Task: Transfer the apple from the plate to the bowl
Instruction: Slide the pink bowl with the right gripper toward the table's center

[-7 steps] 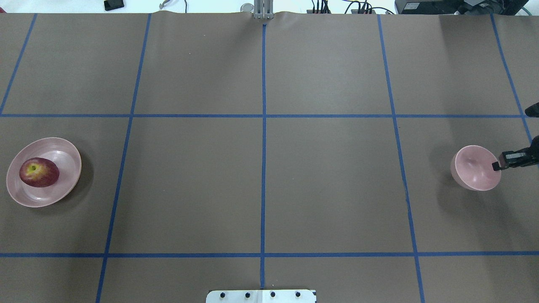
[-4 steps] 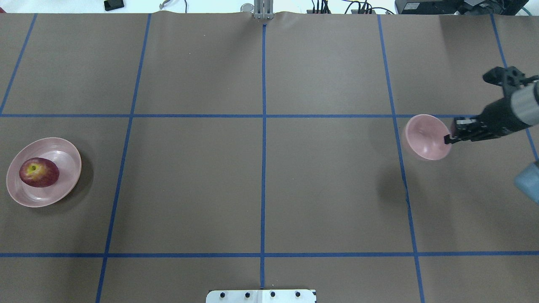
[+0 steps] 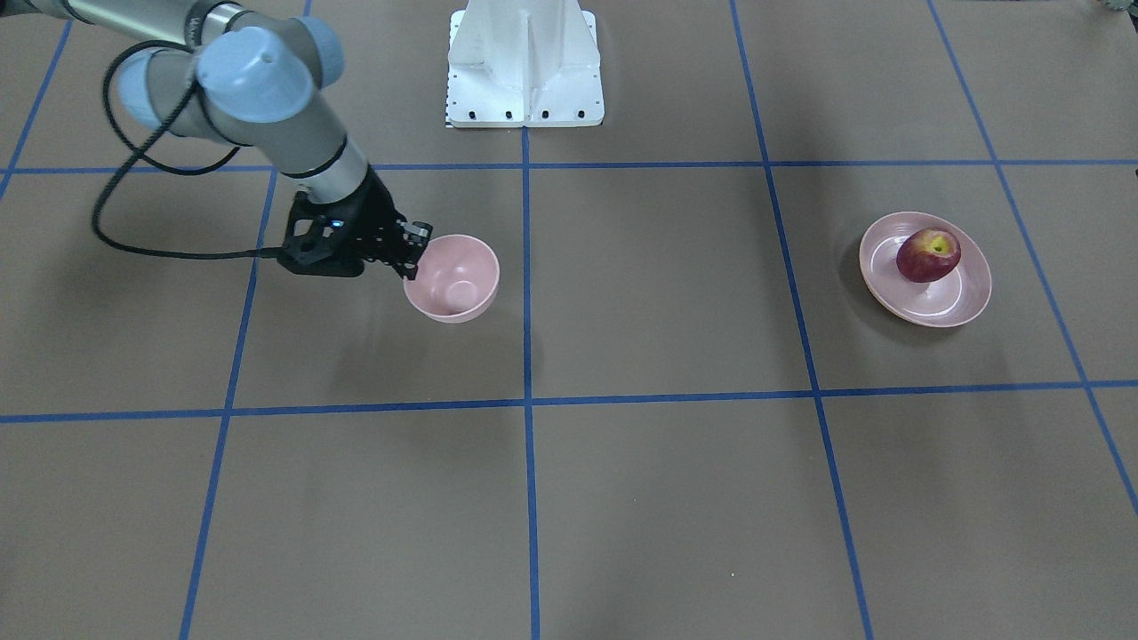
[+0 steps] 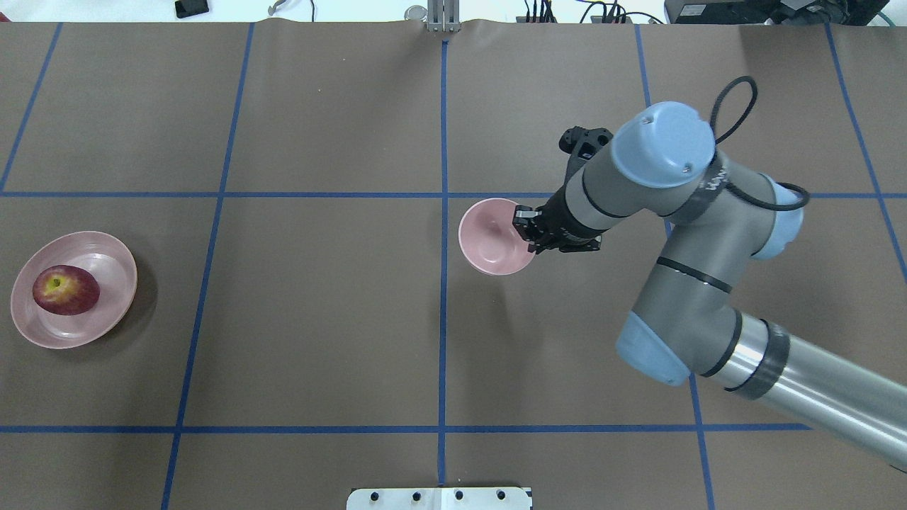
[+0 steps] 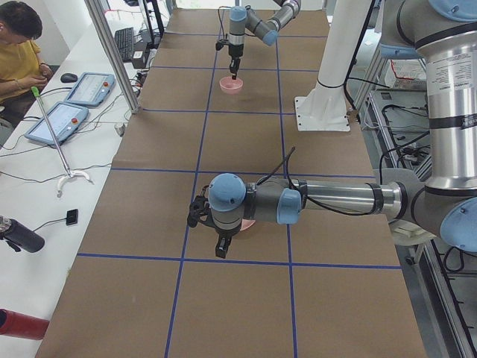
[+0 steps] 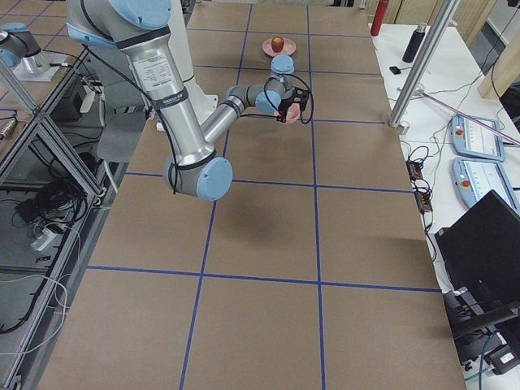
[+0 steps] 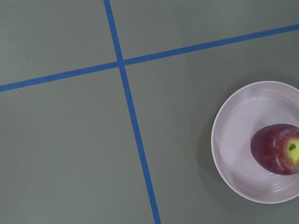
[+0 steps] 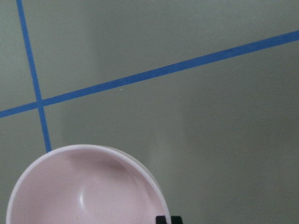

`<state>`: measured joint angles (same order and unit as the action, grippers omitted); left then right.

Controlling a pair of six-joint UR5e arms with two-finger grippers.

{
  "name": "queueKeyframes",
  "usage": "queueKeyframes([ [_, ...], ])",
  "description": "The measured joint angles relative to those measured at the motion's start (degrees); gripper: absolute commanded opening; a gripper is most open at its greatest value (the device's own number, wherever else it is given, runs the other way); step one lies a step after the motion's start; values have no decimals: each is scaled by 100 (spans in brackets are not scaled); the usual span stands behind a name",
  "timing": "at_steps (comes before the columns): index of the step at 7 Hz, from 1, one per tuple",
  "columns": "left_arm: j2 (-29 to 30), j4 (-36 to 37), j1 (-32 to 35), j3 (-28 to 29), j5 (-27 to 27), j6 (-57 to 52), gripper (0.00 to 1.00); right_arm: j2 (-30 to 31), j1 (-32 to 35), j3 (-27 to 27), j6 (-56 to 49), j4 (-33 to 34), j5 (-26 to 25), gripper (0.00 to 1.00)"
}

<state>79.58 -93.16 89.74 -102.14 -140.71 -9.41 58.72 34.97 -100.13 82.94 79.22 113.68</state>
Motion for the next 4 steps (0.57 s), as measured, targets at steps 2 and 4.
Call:
queueKeyframes([
  [2,-18,0,0,1,0,0,98,-542,-414,448,284,198,-502,0],
  [4,-21,0,0,1,0,0,98,-633,-624,638,313,199,-696,0],
])
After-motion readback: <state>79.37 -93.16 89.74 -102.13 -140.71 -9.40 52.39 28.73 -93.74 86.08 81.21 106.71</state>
